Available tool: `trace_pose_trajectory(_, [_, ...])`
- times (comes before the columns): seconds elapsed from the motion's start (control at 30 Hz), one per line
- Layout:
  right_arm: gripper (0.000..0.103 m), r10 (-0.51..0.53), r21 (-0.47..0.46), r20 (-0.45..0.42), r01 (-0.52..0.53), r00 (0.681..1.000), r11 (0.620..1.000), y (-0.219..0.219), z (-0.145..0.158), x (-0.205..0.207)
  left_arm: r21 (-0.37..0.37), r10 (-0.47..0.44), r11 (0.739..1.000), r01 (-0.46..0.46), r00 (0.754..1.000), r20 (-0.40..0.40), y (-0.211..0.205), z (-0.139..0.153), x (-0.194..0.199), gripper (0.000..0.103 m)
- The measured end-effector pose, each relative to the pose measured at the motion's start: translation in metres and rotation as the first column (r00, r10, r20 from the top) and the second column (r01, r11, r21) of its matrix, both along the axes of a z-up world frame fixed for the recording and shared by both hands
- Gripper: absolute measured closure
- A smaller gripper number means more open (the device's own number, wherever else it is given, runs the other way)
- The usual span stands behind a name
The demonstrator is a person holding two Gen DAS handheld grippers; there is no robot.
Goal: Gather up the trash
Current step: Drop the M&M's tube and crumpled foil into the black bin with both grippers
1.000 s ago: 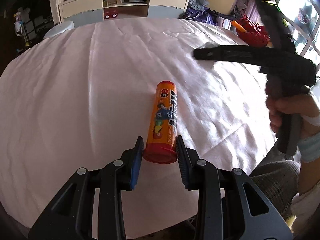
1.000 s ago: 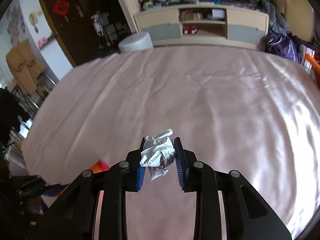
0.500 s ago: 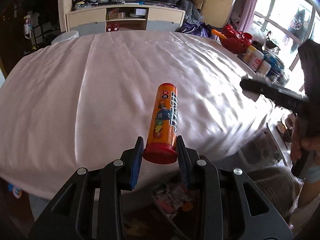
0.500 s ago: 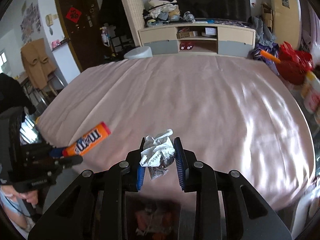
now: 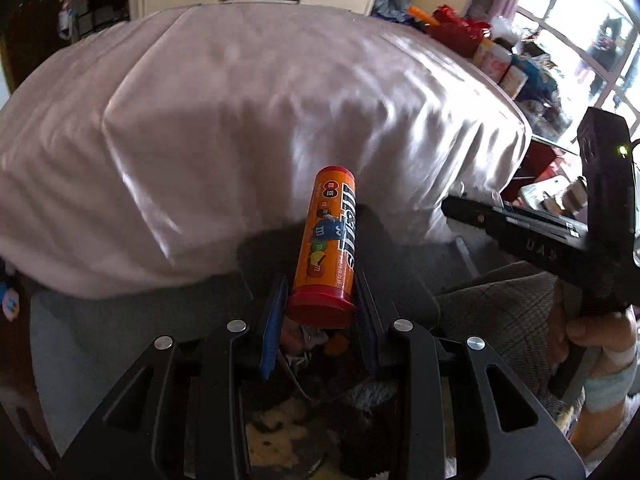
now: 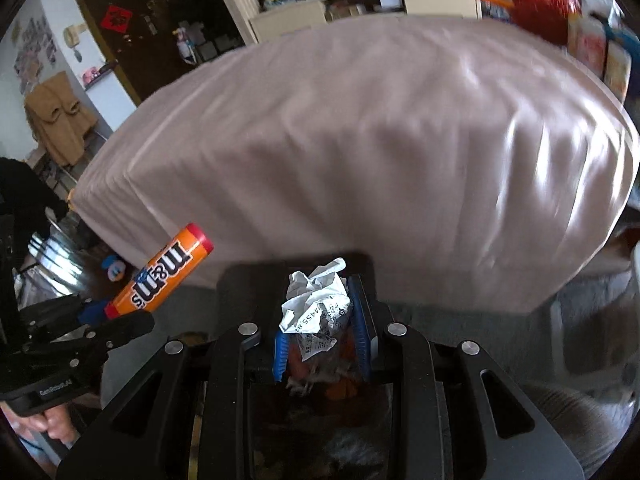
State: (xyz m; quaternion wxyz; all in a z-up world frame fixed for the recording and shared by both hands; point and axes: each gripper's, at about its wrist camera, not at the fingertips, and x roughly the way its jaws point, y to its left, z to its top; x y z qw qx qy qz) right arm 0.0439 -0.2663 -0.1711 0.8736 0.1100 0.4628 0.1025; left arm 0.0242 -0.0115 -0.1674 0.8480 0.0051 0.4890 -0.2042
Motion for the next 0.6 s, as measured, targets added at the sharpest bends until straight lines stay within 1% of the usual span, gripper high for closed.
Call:
trace_pose_trajectory(0.1, [0.075, -0.005, 0.0, -0.036, 0.005, 0.999, 1.0, 0.003, -0.019, -0.002, 0.009, 0.016, 1.0, -0.016, 1.0, -0.019, -0.003, -0.016, -0.002, 0.072])
trace_pose_trajectory(0.17, [0.075, -0.005, 0.008, -0.051, 0.005, 0.999, 1.0, 0.006, -0.027, -0.005, 0.027, 0.024, 0.999, -0.023, 0.999, -0.041, -0.007, -0.027, 0.001, 0.072])
trace_pose_trajectory(0.3, [0.075, 0.003, -0.004, -0.08, -0.003, 0.997, 1.0, 0.014, -0.043, -0.001, 0.035, 0.042, 0.999, -0.039, 0.995, -0.086, -0.009, -0.048, 0.004, 0.072])
trace_pose_trajectory(0.37, [0.075, 0.003, -0.004, -0.094, -0.004, 0.996, 1.0, 0.018, -0.051, 0.003, 0.025, 0.057, 0.998, -0.055, 0.994, -0.098, -0.008, -0.055, 0.007, 0.072])
trace_pose_trajectory(0.4, [0.073, 0.003, -0.003, -0.096, -0.003, 0.995, 1.0, 0.019, -0.053, 0.005, 0.003, 0.061, 0.998, -0.061, 0.993, -0.102, -0.007, -0.057, 0.008, 0.072])
trace_pose_trajectory(0.47, [0.073, 0.002, -0.002, -0.094, -0.002, 0.996, 1.0, 0.017, -0.055, 0.006, -0.018, 0.064, 0.998, -0.066, 0.992, -0.107, -0.006, -0.061, 0.009, 0.071])
trace_pose_trajectory(0.57, [0.067, -0.015, 0.002, -0.09, 0.015, 0.996, 1.0, 0.015, -0.056, 0.007, -0.027, 0.061, 0.998, -0.064, 0.993, -0.104, -0.007, -0.061, 0.011, 0.071])
trace_pose_trajectory(0.6, [0.061, -0.02, 0.006, -0.089, 0.021, 0.996, 1.0, 0.014, -0.055, 0.007, -0.024, 0.057, 0.998, -0.06, 0.993, -0.104, -0.007, -0.06, 0.012, 0.071])
